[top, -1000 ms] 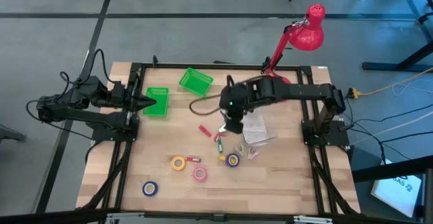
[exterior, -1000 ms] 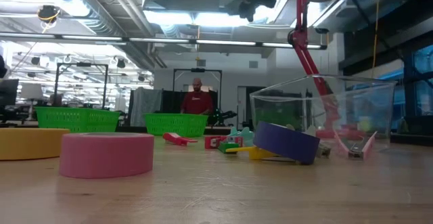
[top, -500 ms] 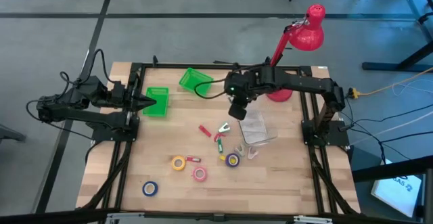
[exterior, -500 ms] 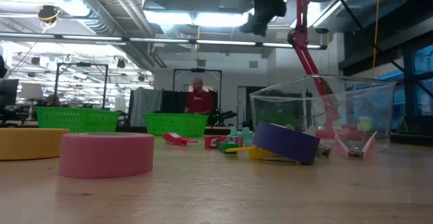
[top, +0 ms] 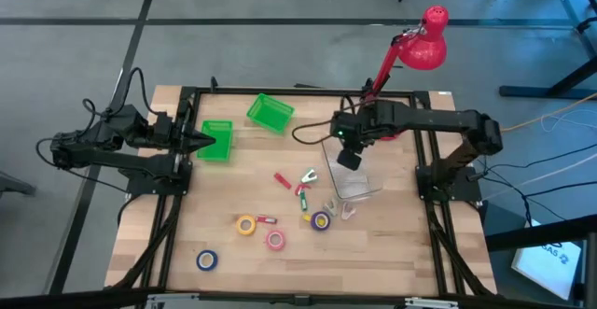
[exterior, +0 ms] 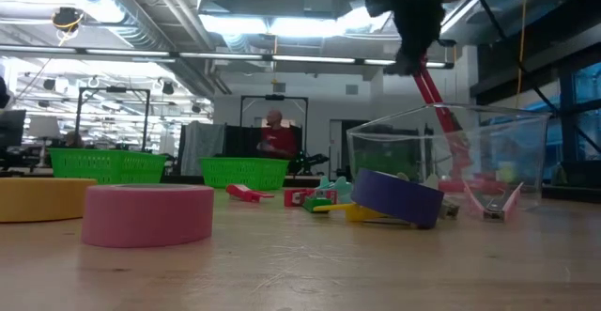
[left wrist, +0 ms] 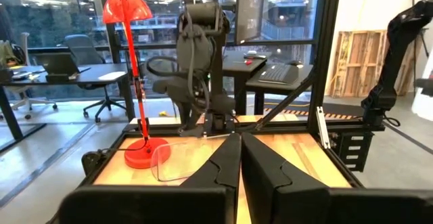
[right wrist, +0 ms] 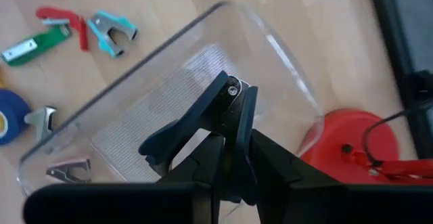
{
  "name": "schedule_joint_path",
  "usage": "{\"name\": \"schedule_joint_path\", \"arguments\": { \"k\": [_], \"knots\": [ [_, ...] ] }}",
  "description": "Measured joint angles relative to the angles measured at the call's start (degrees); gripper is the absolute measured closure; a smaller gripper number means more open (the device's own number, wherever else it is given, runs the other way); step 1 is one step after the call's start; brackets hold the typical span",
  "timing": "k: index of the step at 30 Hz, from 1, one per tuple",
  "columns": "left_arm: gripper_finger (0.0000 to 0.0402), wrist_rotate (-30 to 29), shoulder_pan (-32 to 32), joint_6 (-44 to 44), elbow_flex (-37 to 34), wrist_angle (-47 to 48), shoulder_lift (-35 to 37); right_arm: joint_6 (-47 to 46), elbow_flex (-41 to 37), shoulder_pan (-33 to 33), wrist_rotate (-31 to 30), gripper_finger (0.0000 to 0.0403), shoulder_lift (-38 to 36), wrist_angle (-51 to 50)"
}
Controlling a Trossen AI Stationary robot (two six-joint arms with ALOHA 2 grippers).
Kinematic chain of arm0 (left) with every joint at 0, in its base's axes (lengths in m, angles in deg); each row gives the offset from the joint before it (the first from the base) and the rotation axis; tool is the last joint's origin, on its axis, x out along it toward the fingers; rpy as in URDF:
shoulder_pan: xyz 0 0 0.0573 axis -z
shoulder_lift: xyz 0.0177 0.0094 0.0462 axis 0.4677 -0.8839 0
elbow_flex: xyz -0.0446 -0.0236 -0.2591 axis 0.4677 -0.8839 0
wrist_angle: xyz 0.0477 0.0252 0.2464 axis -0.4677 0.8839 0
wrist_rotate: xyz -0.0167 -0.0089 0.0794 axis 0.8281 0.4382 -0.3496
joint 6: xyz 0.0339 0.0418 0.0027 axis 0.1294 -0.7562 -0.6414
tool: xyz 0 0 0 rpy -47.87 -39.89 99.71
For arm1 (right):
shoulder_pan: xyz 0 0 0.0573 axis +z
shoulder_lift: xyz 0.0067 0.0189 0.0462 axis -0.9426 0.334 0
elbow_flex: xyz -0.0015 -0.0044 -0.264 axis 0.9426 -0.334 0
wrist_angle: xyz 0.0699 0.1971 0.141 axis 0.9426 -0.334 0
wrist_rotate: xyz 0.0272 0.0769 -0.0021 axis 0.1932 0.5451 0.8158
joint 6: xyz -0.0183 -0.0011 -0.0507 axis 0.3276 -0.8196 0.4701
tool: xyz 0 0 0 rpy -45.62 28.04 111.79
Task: Pick and place Stapler, Stapler remover, tape
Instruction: Put the dark gray staple remover into the transparent bin
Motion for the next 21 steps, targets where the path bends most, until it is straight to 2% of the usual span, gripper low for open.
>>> {"name": "schedule_joint_path", "arguments": {
  "k": [7, 16, 21],
  "knots": [
    [0.0394, 0.0, 0.0, 0.0, 0.0, 0.0, 0.0, 3.2, -14.0, 0.7, 0.2, 0.0345, -4.7, 9.9],
    [0.0391, 0.0, 0.0, 0.0, 0.0, 0.0, 0.0, 10.0, -28.4, 1.0, 0.2, 0.0342, -4.9, 28.1],
    [0.0393, 0.0, 0.0, 0.0, 0.0, 0.0, 0.0, 12.3, -34.0, 1.0, 0.4, 0.0344, -4.9, 33.6]
  ]
}}
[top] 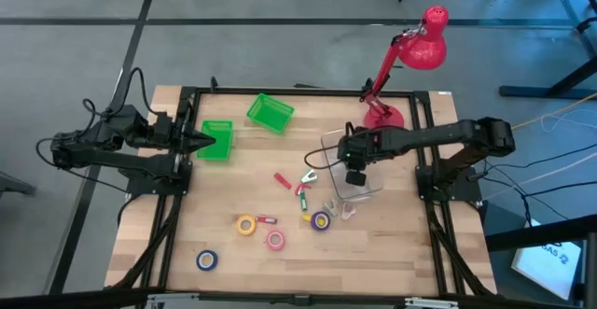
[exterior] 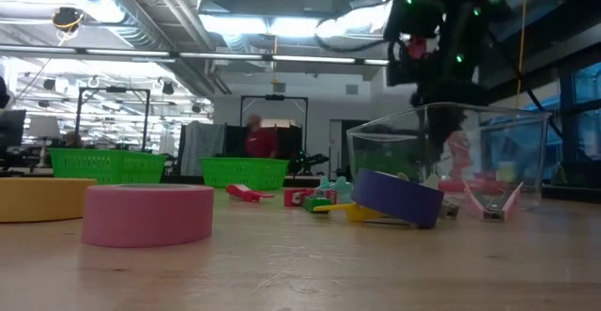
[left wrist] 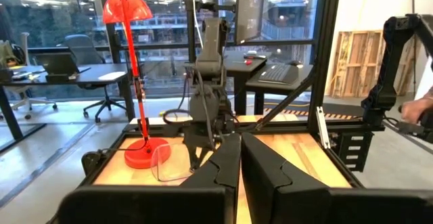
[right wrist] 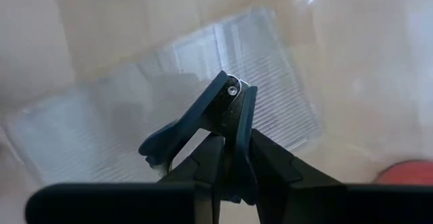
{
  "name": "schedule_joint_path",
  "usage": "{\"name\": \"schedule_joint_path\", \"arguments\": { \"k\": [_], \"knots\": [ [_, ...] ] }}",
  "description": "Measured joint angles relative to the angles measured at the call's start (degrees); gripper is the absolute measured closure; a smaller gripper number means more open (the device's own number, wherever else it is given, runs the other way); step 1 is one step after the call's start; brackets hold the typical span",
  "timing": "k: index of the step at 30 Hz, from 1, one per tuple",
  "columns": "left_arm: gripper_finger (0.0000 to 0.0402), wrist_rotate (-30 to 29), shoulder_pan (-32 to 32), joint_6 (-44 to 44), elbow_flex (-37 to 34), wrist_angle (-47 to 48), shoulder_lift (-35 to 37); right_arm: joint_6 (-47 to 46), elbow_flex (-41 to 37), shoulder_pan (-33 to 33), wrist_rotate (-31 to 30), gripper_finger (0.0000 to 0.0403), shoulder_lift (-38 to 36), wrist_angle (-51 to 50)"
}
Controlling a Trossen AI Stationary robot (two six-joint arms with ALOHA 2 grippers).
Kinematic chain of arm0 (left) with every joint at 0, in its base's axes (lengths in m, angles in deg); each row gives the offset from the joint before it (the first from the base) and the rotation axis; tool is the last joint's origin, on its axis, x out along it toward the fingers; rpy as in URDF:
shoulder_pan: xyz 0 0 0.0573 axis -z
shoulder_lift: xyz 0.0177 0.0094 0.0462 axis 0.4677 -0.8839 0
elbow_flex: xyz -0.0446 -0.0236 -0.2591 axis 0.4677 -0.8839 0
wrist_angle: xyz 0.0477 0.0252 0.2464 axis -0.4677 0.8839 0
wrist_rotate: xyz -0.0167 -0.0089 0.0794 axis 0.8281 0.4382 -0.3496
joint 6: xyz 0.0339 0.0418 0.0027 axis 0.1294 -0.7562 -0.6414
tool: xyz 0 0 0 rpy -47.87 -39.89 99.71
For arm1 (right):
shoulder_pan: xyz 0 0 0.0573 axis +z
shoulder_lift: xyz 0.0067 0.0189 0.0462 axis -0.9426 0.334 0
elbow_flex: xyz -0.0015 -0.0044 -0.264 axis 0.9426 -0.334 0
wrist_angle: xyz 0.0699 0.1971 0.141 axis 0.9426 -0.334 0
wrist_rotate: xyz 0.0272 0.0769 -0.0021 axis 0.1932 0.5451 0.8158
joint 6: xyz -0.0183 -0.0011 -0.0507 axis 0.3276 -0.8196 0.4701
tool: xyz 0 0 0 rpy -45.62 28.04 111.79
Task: Pick and place Stapler, Stapler remover, tape
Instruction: Put the dark gray staple remover into the transparent bin
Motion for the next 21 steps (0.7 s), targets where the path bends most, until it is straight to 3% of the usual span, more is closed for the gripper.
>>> {"name": "schedule_joint_path", "arguments": {
  "k": [9, 17, 21],
  "knots": [
    [0.0392, 0.0, 0.0, 0.0, 0.0, 0.0, 0.0, 0.0, -5.2, 0.0, 2.4, 0.0326, 0.0, 5.6],
    [0.0394, 0.0, 0.0, 0.0, 0.0, 0.0, 0.0, -0.1, -4.9, 0.0, 4.8, 0.0323, 0.0, 5.8],
    [0.0395, 0.0, 0.0, 0.0, 0.0, 0.0, 0.0, 1.1, -4.2, 0.0, 6.8, 0.0300, 0.0, 5.8]
  ]
}}
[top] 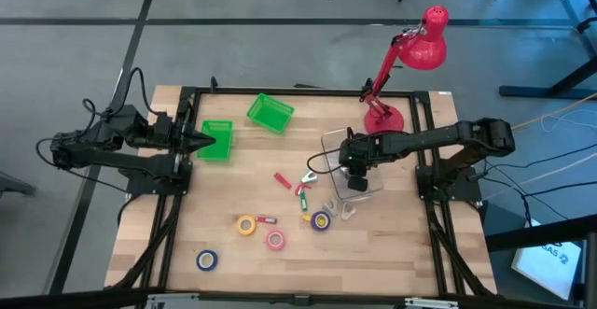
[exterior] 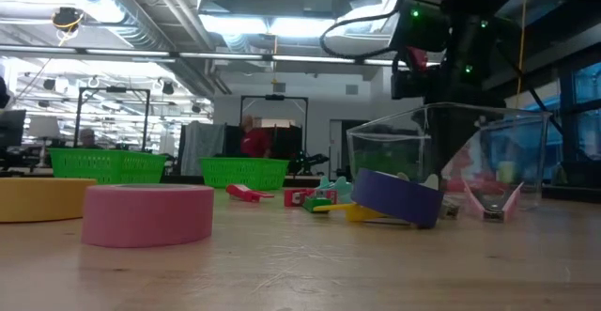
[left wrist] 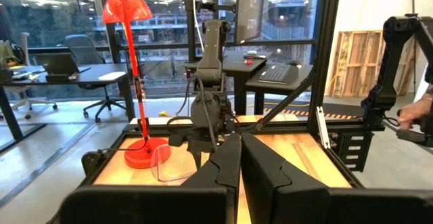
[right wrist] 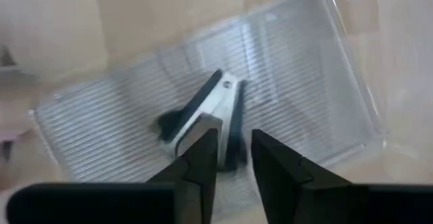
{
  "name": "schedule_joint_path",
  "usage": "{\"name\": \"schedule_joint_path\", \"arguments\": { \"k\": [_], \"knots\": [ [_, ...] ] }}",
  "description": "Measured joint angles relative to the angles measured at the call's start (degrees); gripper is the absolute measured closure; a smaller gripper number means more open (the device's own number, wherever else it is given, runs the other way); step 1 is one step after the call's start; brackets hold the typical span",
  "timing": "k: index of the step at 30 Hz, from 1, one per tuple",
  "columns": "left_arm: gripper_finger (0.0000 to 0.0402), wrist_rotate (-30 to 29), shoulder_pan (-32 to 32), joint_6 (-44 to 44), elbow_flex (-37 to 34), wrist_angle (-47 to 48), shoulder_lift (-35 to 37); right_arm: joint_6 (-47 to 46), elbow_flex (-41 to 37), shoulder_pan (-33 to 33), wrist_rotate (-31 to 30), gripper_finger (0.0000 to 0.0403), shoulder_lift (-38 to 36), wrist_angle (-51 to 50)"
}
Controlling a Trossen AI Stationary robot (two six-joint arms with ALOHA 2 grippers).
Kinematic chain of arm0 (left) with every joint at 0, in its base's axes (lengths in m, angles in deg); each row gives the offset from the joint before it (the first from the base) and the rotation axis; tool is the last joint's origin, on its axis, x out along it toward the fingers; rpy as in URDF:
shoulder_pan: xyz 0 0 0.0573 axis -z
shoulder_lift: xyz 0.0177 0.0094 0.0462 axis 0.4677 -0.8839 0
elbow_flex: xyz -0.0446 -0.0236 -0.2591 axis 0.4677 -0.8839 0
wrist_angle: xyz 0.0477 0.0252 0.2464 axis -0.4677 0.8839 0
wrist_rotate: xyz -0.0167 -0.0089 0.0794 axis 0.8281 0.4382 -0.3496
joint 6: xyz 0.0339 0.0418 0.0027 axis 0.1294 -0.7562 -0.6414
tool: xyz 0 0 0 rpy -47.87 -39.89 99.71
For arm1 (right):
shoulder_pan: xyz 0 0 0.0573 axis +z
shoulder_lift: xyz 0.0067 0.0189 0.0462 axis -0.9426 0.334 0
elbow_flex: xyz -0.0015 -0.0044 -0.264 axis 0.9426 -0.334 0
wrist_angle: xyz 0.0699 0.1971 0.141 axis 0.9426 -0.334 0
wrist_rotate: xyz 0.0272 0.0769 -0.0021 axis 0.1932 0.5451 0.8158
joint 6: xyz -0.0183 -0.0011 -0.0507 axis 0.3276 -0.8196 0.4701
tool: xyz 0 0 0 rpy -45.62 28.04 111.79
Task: Pick and place Stapler, Stapler remover, tape
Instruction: Put the dark gray staple remover into the transparent bin, then put the pink staple remover into the transparent bin
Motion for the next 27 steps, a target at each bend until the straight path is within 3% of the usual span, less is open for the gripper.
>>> {"name": "schedule_joint_path", "arguments": {
  "k": [6, 10, 27],
  "knots": [
    [0.0391, 0.0, 0.0, 0.0, 0.0, 0.0, 0.0, 0.1, 1.0, 0.0, 0.2, 0.0219, 0.0, -1.4],
    [0.0393, 0.0, 0.0, 0.0, 0.0, 0.0, 0.0, -0.6, 3.1, 0.0, 0.2, 0.0186, -0.1, -4.0],
    [0.0395, 0.0, 0.0, 0.0, 0.0, 0.0, 0.0, 1.7, 14.2, 5.5, -3.1, 0.0188, -5.7, -6.5]
  ]
}}
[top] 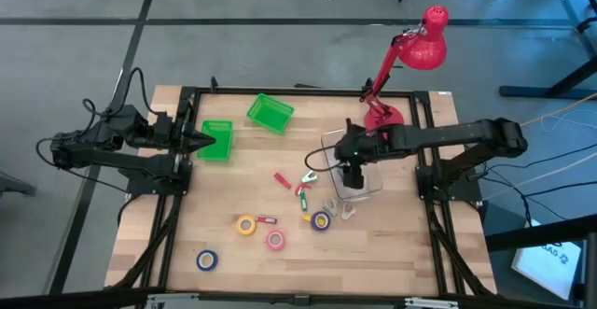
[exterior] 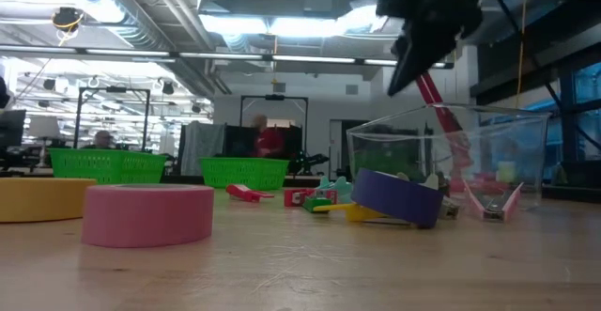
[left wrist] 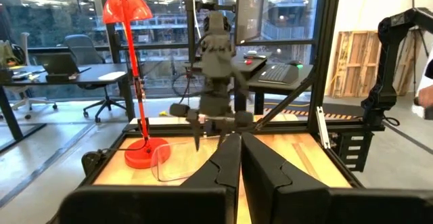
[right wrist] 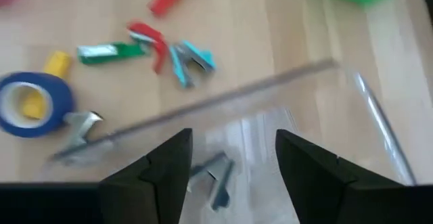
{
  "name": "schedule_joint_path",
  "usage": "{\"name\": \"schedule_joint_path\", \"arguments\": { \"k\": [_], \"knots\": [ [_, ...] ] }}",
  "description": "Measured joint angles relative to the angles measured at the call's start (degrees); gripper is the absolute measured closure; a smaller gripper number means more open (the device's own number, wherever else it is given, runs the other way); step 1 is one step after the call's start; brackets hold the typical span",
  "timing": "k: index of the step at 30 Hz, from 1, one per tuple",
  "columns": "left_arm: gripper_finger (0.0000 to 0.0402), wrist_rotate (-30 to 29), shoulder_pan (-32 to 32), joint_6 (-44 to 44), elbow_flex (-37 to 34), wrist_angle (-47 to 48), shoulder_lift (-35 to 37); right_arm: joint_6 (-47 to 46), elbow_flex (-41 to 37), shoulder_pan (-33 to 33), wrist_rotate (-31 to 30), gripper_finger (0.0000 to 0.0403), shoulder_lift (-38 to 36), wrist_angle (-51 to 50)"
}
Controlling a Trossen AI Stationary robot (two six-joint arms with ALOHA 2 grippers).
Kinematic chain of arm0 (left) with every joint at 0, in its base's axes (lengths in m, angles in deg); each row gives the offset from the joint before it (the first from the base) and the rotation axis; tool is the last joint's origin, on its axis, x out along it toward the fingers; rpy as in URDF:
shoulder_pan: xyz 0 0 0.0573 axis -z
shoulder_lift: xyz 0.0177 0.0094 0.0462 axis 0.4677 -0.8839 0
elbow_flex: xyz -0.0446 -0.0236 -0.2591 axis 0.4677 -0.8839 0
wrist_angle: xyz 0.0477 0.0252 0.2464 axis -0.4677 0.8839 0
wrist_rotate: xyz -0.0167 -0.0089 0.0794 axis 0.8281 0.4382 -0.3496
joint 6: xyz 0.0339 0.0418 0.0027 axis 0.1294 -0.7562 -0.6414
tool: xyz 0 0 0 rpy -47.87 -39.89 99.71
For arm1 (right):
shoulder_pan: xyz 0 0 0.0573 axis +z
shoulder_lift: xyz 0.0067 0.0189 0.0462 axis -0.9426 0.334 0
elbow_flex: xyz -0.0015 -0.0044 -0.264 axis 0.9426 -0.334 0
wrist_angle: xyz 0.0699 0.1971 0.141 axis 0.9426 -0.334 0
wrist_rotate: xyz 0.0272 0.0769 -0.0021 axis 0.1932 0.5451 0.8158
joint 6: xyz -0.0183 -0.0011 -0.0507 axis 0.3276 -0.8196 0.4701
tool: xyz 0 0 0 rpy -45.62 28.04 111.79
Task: Pick and place Stapler, Stapler remover, tape
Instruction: Put the pink staple remover into the transparent bin
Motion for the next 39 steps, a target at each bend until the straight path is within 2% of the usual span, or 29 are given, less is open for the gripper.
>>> {"name": "schedule_joint_path", "arguments": {
  "k": [8, 15, 23, 31, 39],
  "knots": [
    [0.0391, 0.0, 0.0, 0.0, 0.0, 0.0, 0.0, 2.1, 6.2, 6.7, 0.0, 0.0187, 0.0, 0.4],
    [0.0395, 0.0, 0.0, 0.0, 0.0, 0.0, 0.0, 10.0, 8.1, 13.8, 0.2, 0.0187, 0.0, 2.3],
    [0.0391, 0.0, 0.0, 0.0, 0.0, 0.0, 0.0, 4.2, 8.1, 20.7, 0.2, 0.0187, 4.3, 2.9],
    [0.0395, 0.0, 0.0, 0.0, 0.0, 0.0, 0.0, 4.1, 8.1, 27.2, 0.2, 0.0187, 10.3, 3.9],
    [0.0391, 0.0, 0.0, 0.0, 0.0, 0.0, 0.0, 5.7, 8.1, 31.8, 0.2, 0.0187, 14.9, -3.3]
  ]
}}
